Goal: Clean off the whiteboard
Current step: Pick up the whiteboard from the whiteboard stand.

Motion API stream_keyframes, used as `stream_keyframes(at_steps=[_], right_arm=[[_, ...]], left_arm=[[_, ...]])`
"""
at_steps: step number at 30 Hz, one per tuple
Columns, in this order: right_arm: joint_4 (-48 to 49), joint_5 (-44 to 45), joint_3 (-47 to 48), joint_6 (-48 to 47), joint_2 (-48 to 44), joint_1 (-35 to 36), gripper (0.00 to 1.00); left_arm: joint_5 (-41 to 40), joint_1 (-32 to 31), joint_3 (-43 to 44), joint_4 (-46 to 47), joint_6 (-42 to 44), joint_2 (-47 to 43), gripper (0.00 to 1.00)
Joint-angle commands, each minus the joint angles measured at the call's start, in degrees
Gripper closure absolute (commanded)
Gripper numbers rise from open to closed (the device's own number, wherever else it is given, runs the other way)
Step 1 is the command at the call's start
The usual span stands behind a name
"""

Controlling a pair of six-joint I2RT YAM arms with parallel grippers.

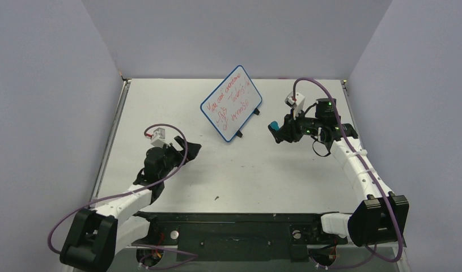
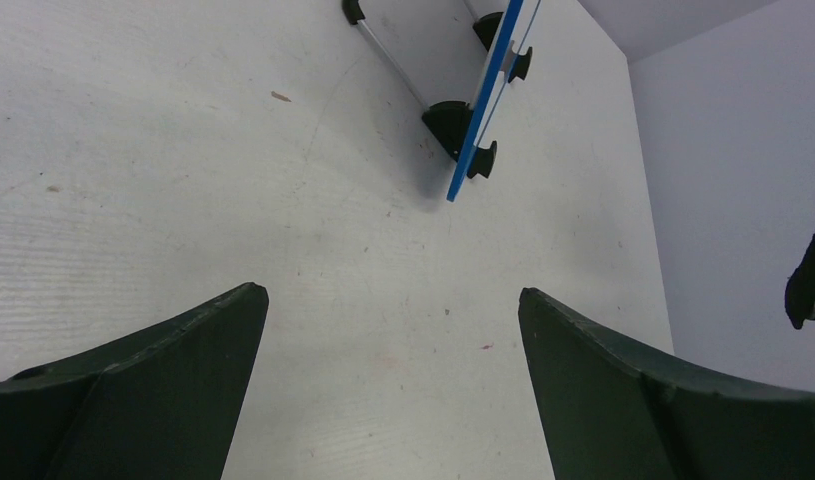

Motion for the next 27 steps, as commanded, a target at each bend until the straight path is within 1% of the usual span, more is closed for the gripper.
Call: stream_keyframes(at_steps=[1, 2, 5, 6, 7, 8, 9, 10, 13, 15, 19, 21, 23, 27], right_arm=[[2.8, -2.4, -0.2, 0.2, -0.4, -0.5, 1.00], [2.9, -2.5, -0.3, 0.2, -0.3, -0.5, 1.00], [2.9, -2.8, -0.3, 0.1, 0.0, -0.6, 1.00], [2.9, -2.9, -0.3, 0.1, 0.1, -0.6, 1.00], [2.7, -2.9, -0.2, -0.1, 0.3, -0.6, 1.00], [2.7, -2.9, -0.2, -0.2, 0.4, -0.6, 1.00], [2.5, -2.9, -0.2, -0.4, 0.5, -0.6, 1.00], [2.4, -2.9, -0.2, -0.6, 0.4, -0.6, 1.00], [2.1, -3.0, -0.1, -1.1, 0.2, -1.0, 1.00], [1.8, -3.1, -0.1, -1.4, 0.2, -1.2, 1.00], [1.1, -3.2, 0.1, -2.3, 0.6, -1.4, 1.00], [0.7, -3.1, 0.3, -2.7, 0.8, -1.6, 1.00], [0.4, -3.1, 0.3, -2.9, 0.9, -1.6, 1.00], [0.2, -3.2, 0.4, -3.3, 1.1, -1.7, 1.00]], left_arm=[[2.3, -0.5, 4.8, 18.3, 2.3, 9.5, 0.11], [2.2, -0.6, 6.0, 20.8, 2.8, 10.9, 0.12], [1.9, -0.7, 8.9, 25.3, 4.4, 18.5, 0.21], [2.5, -0.7, 10.5, 28.3, 4.5, 20.3, 0.26], [2.9, -0.6, 11.4, 31.2, 4.5, 23.3, 0.29], [3.7, -0.6, 13.2, 32.4, 4.4, 25.0, 0.33], [4.2, -0.7, 14.2, 34.1, 3.7, 28.1, 0.35], [4.9, -0.7, 16.3, 34.6, 3.2, 29.5, 0.38], [5.5, -0.6, 19.9, 36.4, 1.6, 35.4, 0.43], [5.5, -0.6, 22.1, 37.1, 0.9, 38.1, 0.46], [6.4, -0.6, 26.9, 36.6, -0.3, 42.2, 0.55], [6.8, -0.7, 28.3, 36.0, -0.9, 43.7, 0.62], [6.9, -0.7, 28.9, 35.9, -1.3, 44.9, 0.66], [7.0, -0.7, 28.6, 36.4, -1.6, 46.2, 0.70]])
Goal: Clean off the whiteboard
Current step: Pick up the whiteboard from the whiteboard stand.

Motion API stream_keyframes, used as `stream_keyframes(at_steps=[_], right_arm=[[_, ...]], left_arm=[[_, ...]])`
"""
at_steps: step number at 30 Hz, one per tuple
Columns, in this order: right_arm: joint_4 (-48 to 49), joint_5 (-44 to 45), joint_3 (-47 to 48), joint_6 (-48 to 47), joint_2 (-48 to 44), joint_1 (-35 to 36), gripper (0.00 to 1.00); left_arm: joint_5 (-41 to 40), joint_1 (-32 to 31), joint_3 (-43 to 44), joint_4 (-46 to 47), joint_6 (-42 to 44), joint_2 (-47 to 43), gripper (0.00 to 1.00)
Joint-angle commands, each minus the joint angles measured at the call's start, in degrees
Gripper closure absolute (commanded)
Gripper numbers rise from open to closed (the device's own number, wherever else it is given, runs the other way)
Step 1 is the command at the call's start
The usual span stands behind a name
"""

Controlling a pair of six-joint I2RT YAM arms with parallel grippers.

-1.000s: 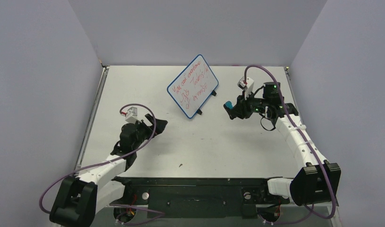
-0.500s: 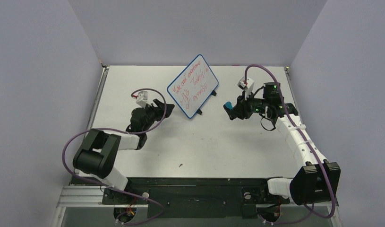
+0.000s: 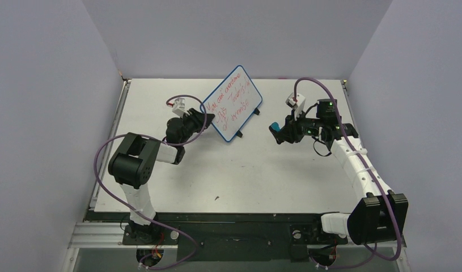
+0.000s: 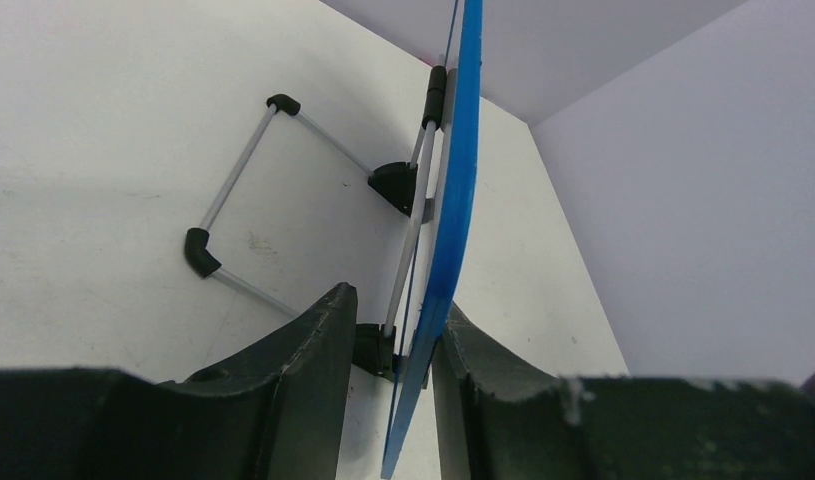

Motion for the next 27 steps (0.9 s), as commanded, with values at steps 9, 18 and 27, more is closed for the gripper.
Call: stream_keyframes(at_steps=[9, 18, 27], right_arm=[[0.0, -1.8, 1.0, -2.3, 0.8, -0.9, 1.00], [-0.6, -2.4, 1.3, -2.8, 0.7, -1.5, 1.00], [-1.1, -3.6, 1.3, -2.8, -0.2, -3.0, 1.00]], left_arm=[[5.0, -0.3, 4.3, 4.4, 0.6, 4.0, 1.00], [5.4, -0.3, 10.2, -4.3, 6.0, -4.3, 1.00], [5.0, -0.3, 15.8, -11.2, 10.3, -10.1, 1.00]])
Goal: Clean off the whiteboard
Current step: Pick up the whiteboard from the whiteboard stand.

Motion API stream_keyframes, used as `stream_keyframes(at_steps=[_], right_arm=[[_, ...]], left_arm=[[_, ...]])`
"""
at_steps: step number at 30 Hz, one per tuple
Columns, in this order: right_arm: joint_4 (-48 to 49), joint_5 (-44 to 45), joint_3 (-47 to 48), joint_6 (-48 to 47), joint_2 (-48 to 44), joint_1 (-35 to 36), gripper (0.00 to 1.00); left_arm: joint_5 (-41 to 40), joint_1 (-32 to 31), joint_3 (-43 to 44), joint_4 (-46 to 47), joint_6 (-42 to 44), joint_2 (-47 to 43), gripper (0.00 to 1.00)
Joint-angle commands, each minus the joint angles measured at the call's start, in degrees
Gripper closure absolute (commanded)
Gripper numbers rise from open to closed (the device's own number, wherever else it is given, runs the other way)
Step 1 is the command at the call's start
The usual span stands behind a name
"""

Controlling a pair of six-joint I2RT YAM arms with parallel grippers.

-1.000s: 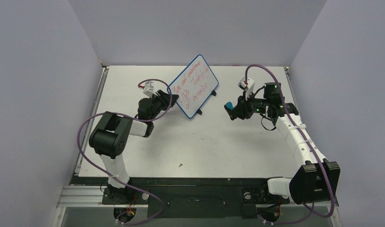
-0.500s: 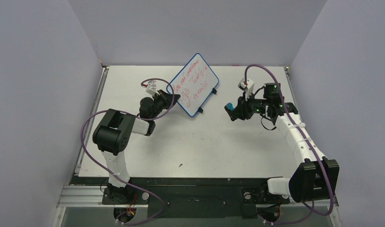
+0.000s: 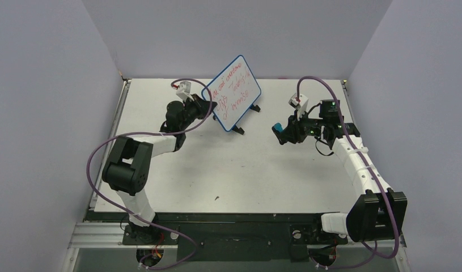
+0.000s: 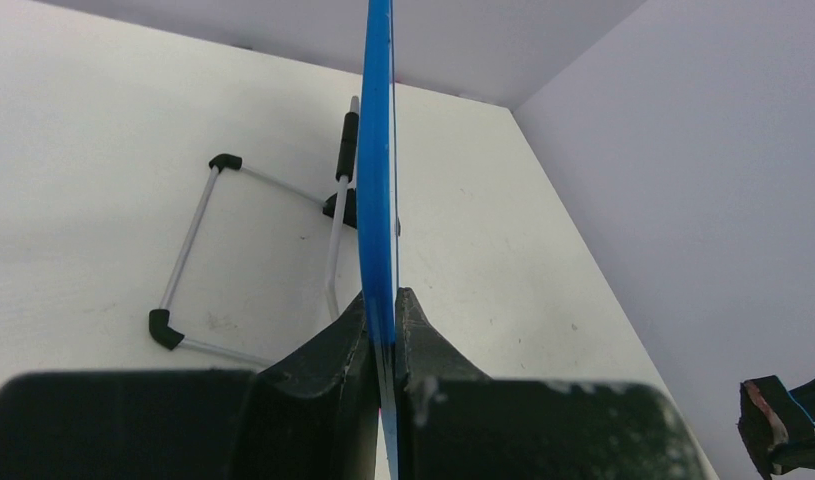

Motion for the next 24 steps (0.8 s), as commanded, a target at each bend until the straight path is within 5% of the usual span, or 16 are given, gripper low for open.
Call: stream_keyframes(at_steps=[1, 24], right_arm=[[0.5, -2.9, 1.3, -1.0, -1.3, -1.2, 1.00], [0.5, -3.8, 1.2, -0.6, -2.2, -2.6, 1.00]], left_arm=[[0.0, 0.1, 5.4, 2.7, 3.4, -6.2, 1.00], [2.4, -0.3, 10.2, -2.0, 2.7, -10.6, 1.00]])
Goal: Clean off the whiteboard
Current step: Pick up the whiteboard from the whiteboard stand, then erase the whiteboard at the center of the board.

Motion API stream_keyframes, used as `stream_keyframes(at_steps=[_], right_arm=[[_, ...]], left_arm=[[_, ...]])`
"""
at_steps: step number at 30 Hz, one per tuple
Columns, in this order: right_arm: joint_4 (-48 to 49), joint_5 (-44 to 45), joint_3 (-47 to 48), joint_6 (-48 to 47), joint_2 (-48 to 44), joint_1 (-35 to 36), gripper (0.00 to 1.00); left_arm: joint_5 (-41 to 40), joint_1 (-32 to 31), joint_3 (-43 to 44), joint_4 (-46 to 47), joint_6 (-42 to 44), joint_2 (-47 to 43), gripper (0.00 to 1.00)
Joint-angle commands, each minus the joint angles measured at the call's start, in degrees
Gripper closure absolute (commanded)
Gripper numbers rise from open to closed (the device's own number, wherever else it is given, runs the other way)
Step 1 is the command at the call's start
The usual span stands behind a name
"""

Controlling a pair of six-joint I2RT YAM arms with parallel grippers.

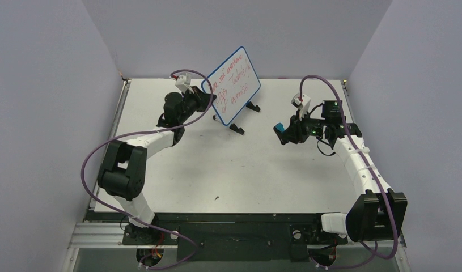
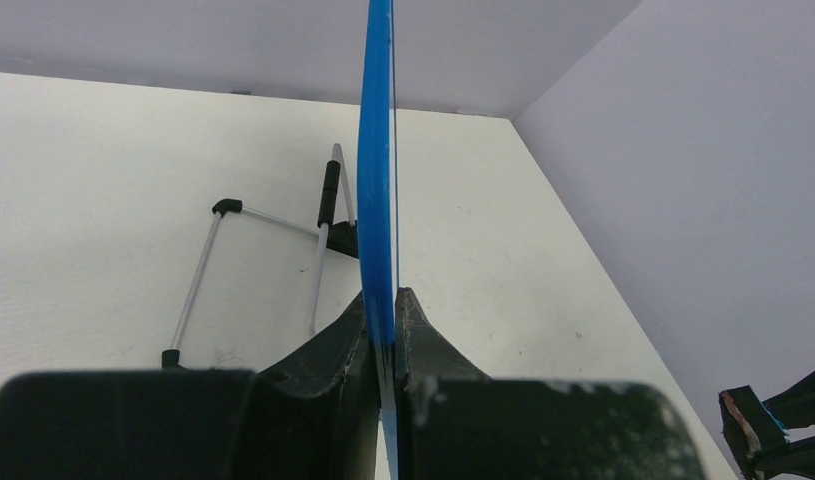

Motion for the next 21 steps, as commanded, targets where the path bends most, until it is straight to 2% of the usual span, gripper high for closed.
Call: stream_keyframes(at_steps=[1, 5, 8, 11, 14, 16, 21], right_arm=[[1.3, -2.5, 1.2, -0.5, -2.2, -0.9, 1.00], [1.1, -2.6, 1.3, -0.7, -3.7, -1.7, 1.00], [0.6, -2.3, 1.0, -1.1, -6.4, -1.8, 1.00], [-0.3, -2.7, -0.1, -2.3, -9.0, -1.8, 1.00], [-1.6, -3.9, -1.4, -4.3, -11.8, -1.8, 1.00], [-2.9, -4.5, -2.1, -6.2, -12.9, -1.5, 1.00], [-7.3, -4.6, -2.1, -10.9, -13.1, 1.0, 1.00]], left_arm=[[2.8, -0.6, 3.9, 7.7, -2.3, -6.3, 1.00], [5.4, -2.2, 2.2, 6.2, -4.8, -9.5, 1.00], [5.8, -4.3, -2.9, 5.8, -7.4, -12.5, 1.00], [3.5, -9.4, -8.7, 5.5, -8.6, -17.5, 1.00], [-4.2, -15.7, -17.3, 6.6, -7.6, -22.2, 1.00], [-9.6, -22.1, -21.7, 7.6, -6.8, -25.0, 1.00], [-17.6, -28.7, -30.1, 11.6, -6.9, -28.9, 1.00]])
